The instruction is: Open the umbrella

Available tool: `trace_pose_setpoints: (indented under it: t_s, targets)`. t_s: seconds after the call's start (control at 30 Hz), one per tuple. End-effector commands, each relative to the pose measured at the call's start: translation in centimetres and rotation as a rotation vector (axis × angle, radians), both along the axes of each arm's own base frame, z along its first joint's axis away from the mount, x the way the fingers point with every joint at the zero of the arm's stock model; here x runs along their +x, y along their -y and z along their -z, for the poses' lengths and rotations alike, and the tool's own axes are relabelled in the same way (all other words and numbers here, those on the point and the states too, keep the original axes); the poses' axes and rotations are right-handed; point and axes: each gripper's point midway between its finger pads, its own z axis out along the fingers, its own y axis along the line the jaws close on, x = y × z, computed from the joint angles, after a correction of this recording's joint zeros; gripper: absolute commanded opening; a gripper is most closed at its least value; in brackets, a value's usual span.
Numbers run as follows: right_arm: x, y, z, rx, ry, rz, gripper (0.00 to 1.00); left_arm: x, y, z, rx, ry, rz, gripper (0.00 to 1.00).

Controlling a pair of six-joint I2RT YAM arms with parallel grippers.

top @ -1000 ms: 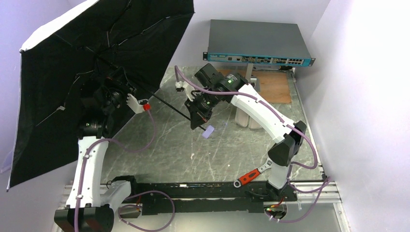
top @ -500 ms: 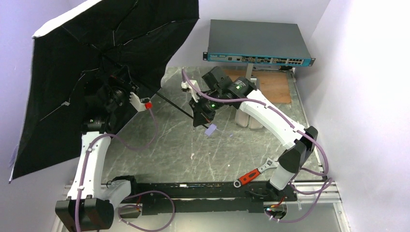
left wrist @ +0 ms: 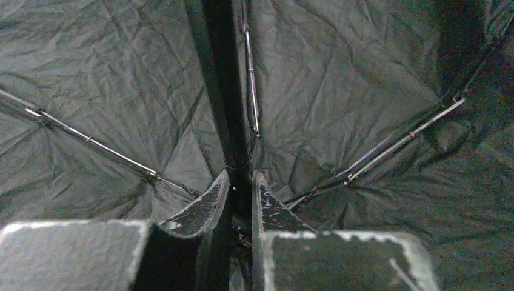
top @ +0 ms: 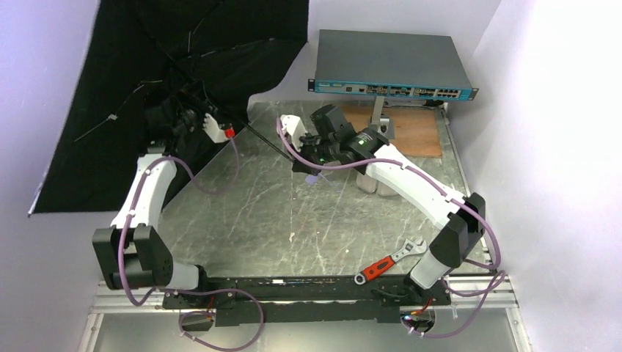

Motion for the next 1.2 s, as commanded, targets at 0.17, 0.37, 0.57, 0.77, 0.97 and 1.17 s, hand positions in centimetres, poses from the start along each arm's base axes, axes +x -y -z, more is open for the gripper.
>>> trace_pose_setpoints:
  t_s: [0.17, 0.37, 0.57, 0.77, 0.97, 1.17]
  targets:
    - [-13.6, 12.1, 4.5, -0.385, -0.372, -0.181, 0.0, -4.9, -20.7, -18.4, 0.094, 0.555, -0.88, 0.14]
    - [-14.8, 13.9, 5.2, -0.416, -0.379, -0.186, 0.0, -4.9, -23.6, -20.0, 0.113, 0.571, -0.965, 0.19]
    - [-15.7, 15.3, 5.8, -0.433, -0.379, -0.181, 0.0, -5.1, -27.2, -19.8, 0.157, 0.554, -1.048, 0.21]
    - [-15.8, 15.8, 6.2, -0.443, -0.372, -0.188, 0.0, -5.2, -28.1, -20.3, 0.177, 0.572, -1.055, 0.19]
    - [-13.9, 12.4, 3.9, -0.311, -0.307, -0.192, 0.0, -4.6, -21.7, -19.3, 0.151, 0.602, -0.831, 0.1]
    - [-10.9, 7.6, 0.8, -0.129, -0.219, -0.187, 0.0, -4.1, -11.4, -18.0, 0.093, 0.597, -0.552, 0.01]
